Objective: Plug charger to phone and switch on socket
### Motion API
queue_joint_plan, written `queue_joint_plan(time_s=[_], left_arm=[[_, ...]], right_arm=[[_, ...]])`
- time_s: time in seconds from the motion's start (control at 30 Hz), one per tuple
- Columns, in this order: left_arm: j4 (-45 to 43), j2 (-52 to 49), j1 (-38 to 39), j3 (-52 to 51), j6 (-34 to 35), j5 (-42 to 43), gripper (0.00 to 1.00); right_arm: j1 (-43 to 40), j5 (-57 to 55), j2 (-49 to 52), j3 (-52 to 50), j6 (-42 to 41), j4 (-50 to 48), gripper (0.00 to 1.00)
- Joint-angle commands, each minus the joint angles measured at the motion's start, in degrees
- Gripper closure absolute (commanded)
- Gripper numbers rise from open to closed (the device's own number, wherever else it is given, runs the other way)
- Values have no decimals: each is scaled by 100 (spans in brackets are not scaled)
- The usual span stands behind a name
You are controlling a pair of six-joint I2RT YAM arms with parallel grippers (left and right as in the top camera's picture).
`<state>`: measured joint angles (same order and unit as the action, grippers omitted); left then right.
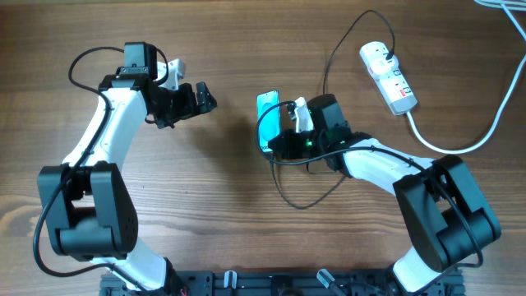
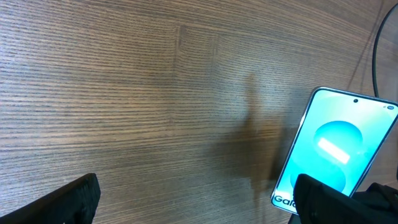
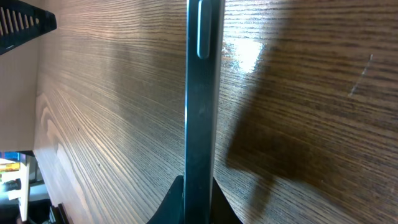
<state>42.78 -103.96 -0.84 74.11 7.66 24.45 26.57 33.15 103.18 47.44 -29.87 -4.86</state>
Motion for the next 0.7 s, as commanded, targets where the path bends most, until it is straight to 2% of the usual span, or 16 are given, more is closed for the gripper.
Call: queue_joint_plan(time_s=[0.0, 0.67], left_arm=[[-17, 57, -28, 4, 31, -55, 0], [-17, 57, -28, 4, 31, -55, 0]], right_arm=[[26, 0, 57, 81, 151, -149, 96], [391, -367, 57, 81, 278, -221, 95]])
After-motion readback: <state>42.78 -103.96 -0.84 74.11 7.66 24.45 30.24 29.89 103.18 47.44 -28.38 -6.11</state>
